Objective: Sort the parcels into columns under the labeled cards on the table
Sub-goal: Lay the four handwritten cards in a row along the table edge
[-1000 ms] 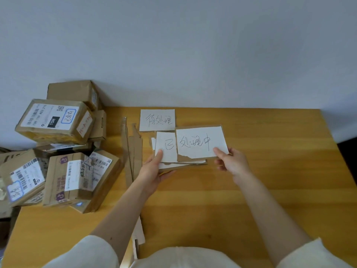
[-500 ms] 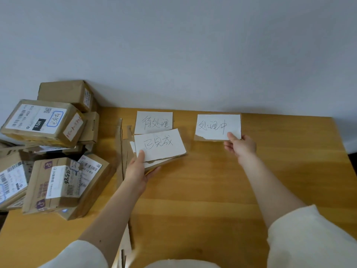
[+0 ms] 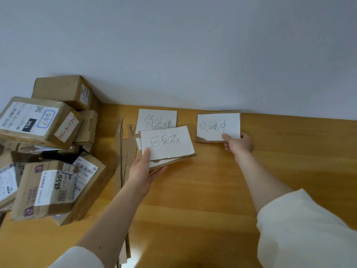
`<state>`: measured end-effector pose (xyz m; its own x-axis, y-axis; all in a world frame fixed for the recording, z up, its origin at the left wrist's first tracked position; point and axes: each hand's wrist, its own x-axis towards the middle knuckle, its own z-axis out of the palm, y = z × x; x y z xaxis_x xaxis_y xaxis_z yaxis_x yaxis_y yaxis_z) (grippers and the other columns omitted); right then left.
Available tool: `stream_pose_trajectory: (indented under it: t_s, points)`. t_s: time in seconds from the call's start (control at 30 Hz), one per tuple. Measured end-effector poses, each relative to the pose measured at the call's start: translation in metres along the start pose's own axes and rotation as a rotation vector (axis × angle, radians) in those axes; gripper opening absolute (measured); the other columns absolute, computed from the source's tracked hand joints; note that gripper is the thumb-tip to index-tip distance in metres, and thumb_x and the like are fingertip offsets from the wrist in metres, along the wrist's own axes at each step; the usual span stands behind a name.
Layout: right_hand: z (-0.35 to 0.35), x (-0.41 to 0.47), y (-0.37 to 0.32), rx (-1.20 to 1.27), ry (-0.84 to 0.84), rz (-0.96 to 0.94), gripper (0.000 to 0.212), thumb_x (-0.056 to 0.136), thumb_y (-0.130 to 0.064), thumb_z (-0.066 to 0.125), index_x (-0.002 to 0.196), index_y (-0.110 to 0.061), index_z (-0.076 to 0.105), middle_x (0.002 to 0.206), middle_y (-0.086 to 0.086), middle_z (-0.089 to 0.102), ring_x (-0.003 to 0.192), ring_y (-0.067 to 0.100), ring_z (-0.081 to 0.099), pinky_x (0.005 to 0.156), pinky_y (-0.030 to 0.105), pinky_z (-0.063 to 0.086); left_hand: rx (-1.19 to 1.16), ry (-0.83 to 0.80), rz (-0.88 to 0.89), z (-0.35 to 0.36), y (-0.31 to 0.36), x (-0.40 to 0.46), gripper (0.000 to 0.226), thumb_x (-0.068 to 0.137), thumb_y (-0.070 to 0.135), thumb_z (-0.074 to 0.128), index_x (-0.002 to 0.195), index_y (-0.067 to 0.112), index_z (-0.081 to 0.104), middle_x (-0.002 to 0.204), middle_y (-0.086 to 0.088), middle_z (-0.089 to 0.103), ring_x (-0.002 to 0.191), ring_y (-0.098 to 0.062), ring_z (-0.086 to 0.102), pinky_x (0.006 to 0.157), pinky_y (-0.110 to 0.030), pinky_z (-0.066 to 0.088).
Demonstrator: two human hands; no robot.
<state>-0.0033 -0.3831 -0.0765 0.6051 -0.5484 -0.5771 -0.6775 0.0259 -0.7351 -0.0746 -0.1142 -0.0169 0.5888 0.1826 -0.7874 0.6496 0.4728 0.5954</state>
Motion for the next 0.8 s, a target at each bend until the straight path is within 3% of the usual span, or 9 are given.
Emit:
stream_pose_trajectory:
  t_s: [0.1, 0.2, 0.43, 0.63, 0.8]
  points:
    - [0.009, 0.005, 0.005, -0.094, 0.039, -0.036, 0.046, 0.068, -0.022, 0.086, 0.102, -0.016, 0.056, 0.104, 0.006, 0.071, 0.08, 0.025, 0.07, 0.079, 0.044, 0.059, 0.004, 0.016, -0.009, 0.001, 0.0, 0.003, 0.035, 0.096, 0.031, 0.055, 0.126, 0.012, 0.053, 0.118, -0.012, 0.064, 0.103, -0.028, 0.065, 0.073, -0.041, 0.061]
    - [0.018, 0.004, 0.005, -0.174, 0.063, -0.057, 0.052, 0.07, -0.025, 0.084, 0.113, -0.01, 0.058, 0.111, 0.001, 0.067, 0.098, 0.025, 0.066, 0.089, 0.038, 0.054, 0.013, 0.019, -0.006, 0.001, 0.001, 0.006, 0.034, 0.096, 0.031, 0.055, 0.125, 0.012, 0.053, 0.116, -0.011, 0.064, 0.101, -0.027, 0.066, 0.072, -0.041, 0.061]
    - [0.027, 0.003, 0.004, -0.26, 0.147, -0.079, 0.063, 0.068, -0.03, 0.085, 0.118, -0.005, 0.057, 0.119, 0.013, 0.065, 0.105, 0.031, 0.064, 0.086, 0.036, 0.053, 0.003, 0.036, -0.012, -0.001, 0.002, 0.01, 0.033, 0.096, 0.03, 0.056, 0.123, 0.011, 0.054, 0.114, -0.011, 0.066, 0.101, -0.028, 0.066, 0.071, -0.042, 0.061]
    - [0.027, 0.002, 0.007, -0.369, 0.195, -0.092, 0.066, 0.075, -0.031, 0.08, 0.128, -0.003, 0.051, 0.137, 0.015, 0.04, 0.106, 0.034, 0.058, 0.086, 0.035, 0.048, 0.017, 0.035, -0.014, -0.001, 0.001, 0.012, 0.02, 0.096, 0.031, 0.055, 0.11, 0.016, 0.058, 0.114, -0.011, 0.066, 0.104, -0.028, 0.066, 0.073, -0.042, 0.06]
    - [0.026, 0.001, 0.012, -0.359, 0.197, -0.114, 0.061, 0.075, -0.028, 0.081, 0.124, -0.006, 0.051, 0.136, 0.013, 0.038, 0.106, 0.034, 0.058, 0.084, 0.033, 0.046, 0.017, 0.038, -0.013, -0.002, 0.002, 0.012, 0.023, 0.096, 0.031, 0.055, 0.112, 0.015, 0.057, 0.112, -0.01, 0.067, 0.102, -0.028, 0.067, 0.073, -0.041, 0.061]
